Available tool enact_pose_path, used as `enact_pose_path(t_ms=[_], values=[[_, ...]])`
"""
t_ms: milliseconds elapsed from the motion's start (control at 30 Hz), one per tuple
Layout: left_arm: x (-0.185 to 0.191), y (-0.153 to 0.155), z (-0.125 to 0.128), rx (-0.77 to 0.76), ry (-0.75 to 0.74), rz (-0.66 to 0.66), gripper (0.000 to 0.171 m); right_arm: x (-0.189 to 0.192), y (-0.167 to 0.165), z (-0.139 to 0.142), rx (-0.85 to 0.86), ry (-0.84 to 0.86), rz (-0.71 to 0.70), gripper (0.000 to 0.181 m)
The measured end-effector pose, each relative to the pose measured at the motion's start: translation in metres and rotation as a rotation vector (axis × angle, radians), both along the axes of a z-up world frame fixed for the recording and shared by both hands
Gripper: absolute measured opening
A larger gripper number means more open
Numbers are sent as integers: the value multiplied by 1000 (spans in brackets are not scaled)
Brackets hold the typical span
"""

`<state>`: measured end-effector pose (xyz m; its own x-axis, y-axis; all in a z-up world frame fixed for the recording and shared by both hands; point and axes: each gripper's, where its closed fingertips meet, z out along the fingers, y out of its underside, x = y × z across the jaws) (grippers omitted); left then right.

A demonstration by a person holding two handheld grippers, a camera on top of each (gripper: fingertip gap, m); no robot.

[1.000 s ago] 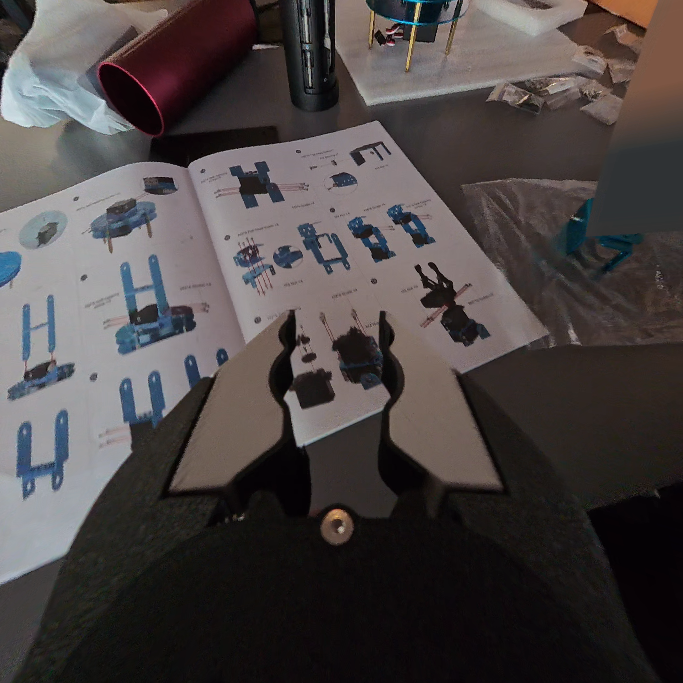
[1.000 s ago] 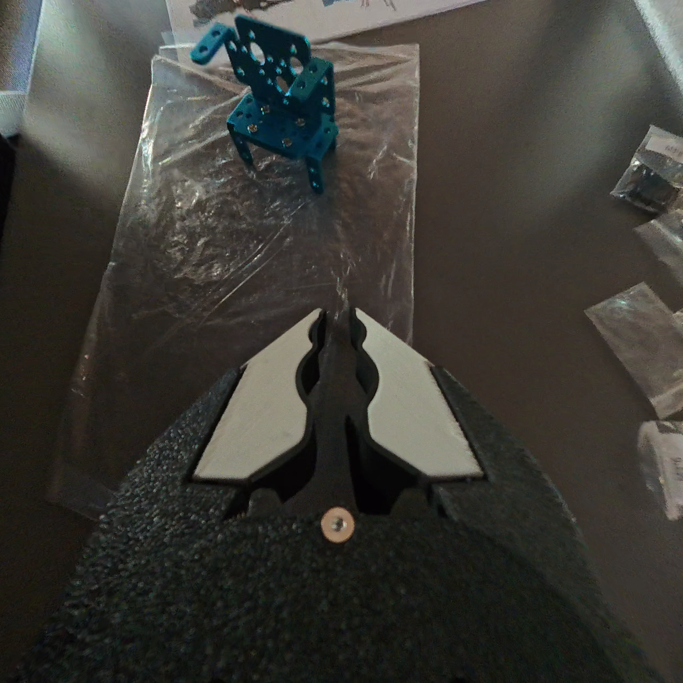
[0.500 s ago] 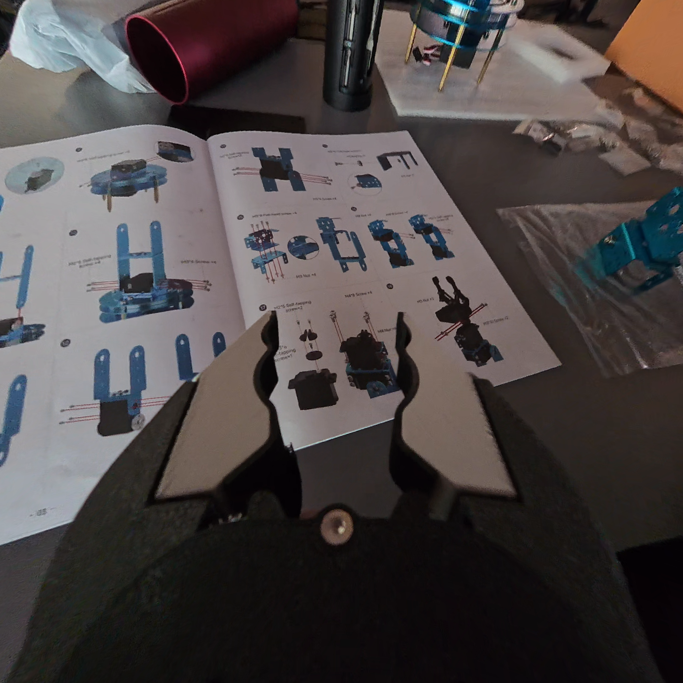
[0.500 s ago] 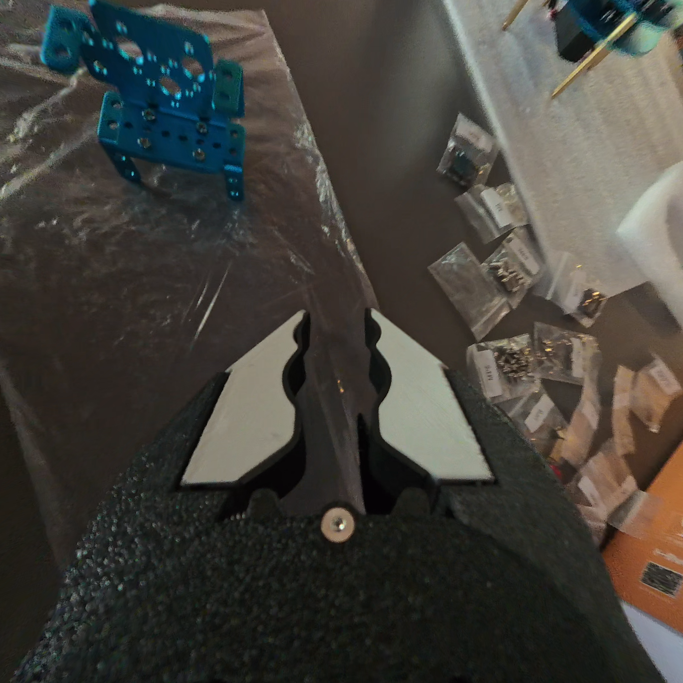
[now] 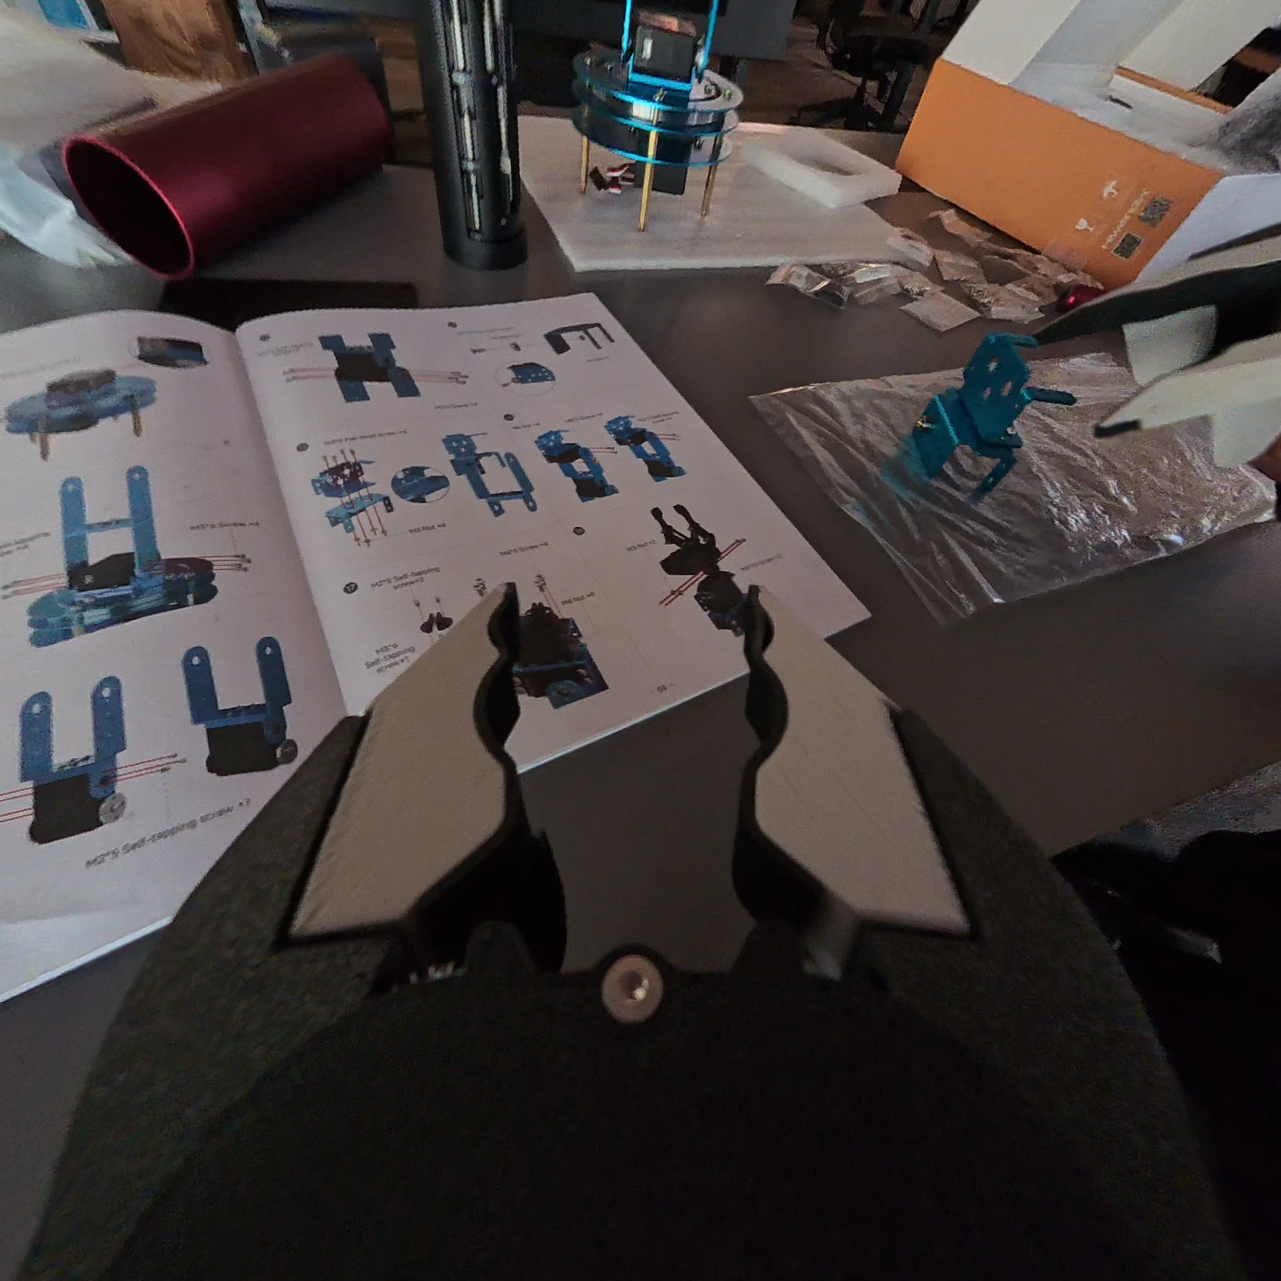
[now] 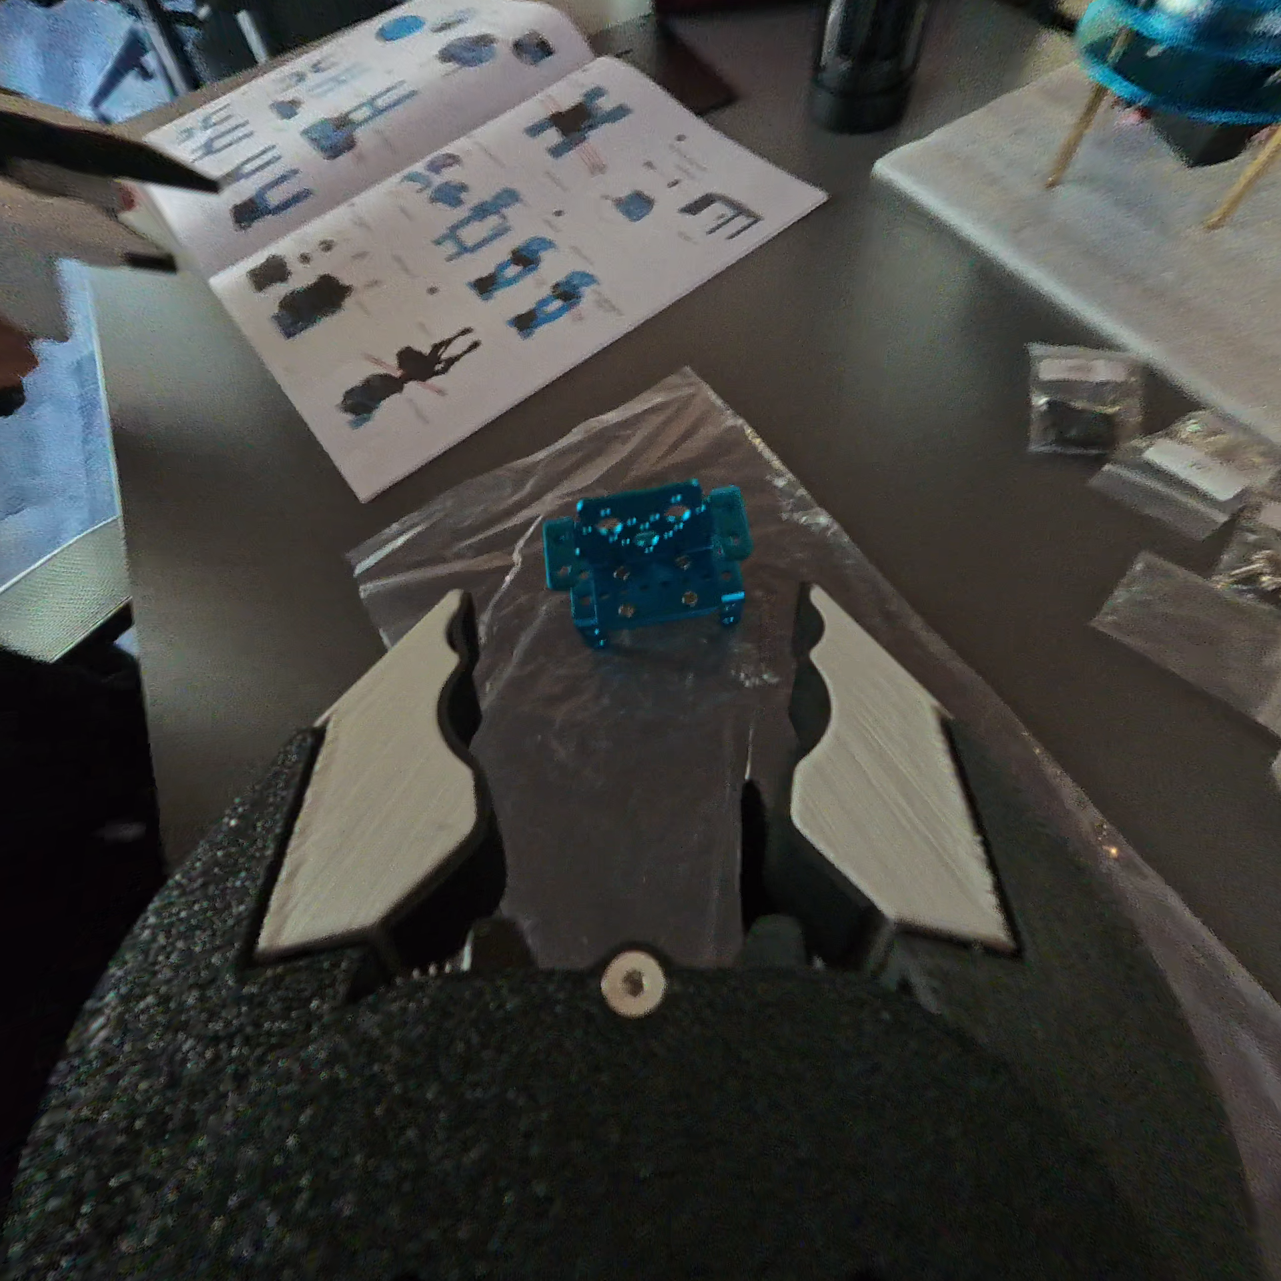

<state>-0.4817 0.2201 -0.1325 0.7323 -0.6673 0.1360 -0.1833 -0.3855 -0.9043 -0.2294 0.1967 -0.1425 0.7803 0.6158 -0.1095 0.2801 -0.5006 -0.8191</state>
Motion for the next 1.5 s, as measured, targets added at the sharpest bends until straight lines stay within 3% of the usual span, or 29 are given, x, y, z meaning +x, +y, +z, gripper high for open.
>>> enact_pose_path(t_ms=[267,367,433,533,667,767,867,1000,1100,1233,1333,1400,1500], values=[[-5,-52,16,73,-64,-37,65,-10,21,-24,-2,-75,56,95],[-14,-65,17,84,-80,-17,65,-14,27,-23,29,-118,81,67],[-21,-70,22,101,-92,-2,64,-9,28,-22,40,-199,60,66],[-29,-75,33,131,-107,6,64,17,32,0,58,-243,-21,65],[-32,-83,42,160,-118,4,63,78,24,38,33,-175,-160,65],[-30,-84,41,158,-118,-1,63,98,10,56,21,-54,-182,65],[-24,-81,40,145,-113,-10,63,72,4,51,7,2,-122,65],[-4,-78,40,145,-84,-65,63,-24,9,9,-57,-5,56,65],[11,-63,40,150,-29,-95,63,-55,27,-7,-29,-96,93,65],[45,-35,52,120,-16,-227,63,-68,30,-24,-35,-119,123,65],[75,11,70,150,11,-286,64,-66,27,-23,-12,-117,118,68],[101,48,88,191,15,-317,64,-66,22,-10,-16,-45,144,95],[148,112,118,174,-51,-333,64,-39,51,41,87,19,129,93]])
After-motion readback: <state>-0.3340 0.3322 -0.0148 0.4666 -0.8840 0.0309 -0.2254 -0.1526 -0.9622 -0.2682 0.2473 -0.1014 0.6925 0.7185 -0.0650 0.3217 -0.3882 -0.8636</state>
